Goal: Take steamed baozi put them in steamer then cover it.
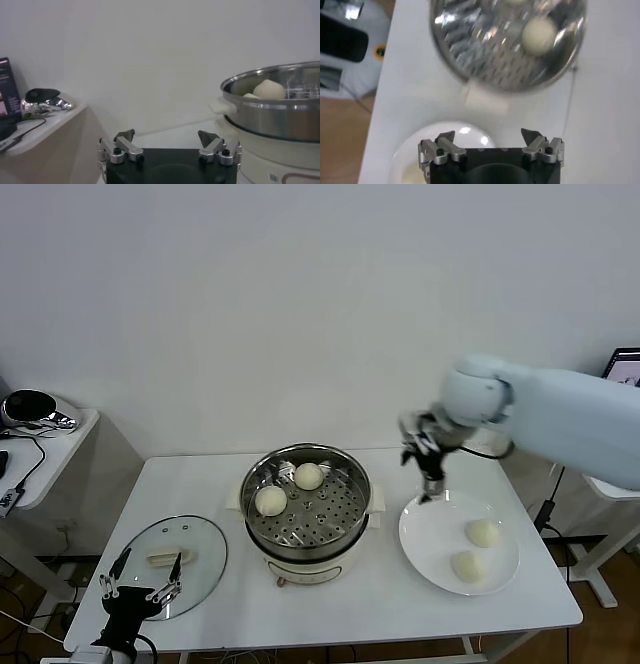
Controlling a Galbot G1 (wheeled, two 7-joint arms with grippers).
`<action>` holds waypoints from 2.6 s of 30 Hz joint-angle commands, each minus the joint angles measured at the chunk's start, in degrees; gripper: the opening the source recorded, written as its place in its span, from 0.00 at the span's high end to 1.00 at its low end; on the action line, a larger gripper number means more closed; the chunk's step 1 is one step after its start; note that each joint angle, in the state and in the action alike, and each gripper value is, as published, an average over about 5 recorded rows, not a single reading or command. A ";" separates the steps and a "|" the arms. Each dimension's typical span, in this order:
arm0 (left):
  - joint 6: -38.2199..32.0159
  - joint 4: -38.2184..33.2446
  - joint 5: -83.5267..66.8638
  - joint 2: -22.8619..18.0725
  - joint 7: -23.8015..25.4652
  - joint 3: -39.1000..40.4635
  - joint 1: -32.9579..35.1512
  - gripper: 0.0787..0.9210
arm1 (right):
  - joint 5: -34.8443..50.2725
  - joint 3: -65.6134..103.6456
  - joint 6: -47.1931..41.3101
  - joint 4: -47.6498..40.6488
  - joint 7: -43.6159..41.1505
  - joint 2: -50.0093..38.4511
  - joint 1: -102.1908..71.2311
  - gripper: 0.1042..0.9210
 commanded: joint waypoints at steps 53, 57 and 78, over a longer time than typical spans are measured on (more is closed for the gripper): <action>-0.03 -0.21 1.00 -1.31 -0.13 -1.17 1.07 0.12 | -20.87 25.46 8.80 -8.59 4.68 -4.84 -38.69 0.36; -0.01 -0.25 0.97 -1.06 -0.11 -1.31 1.08 0.12 | -17.13 25.01 8.65 -6.40 2.93 -6.86 -32.87 0.37; -0.07 -1.03 0.49 -0.68 -0.13 -1.24 1.00 0.12 | 4.61 6.30 11.08 -7.93 3.30 17.79 8.62 0.35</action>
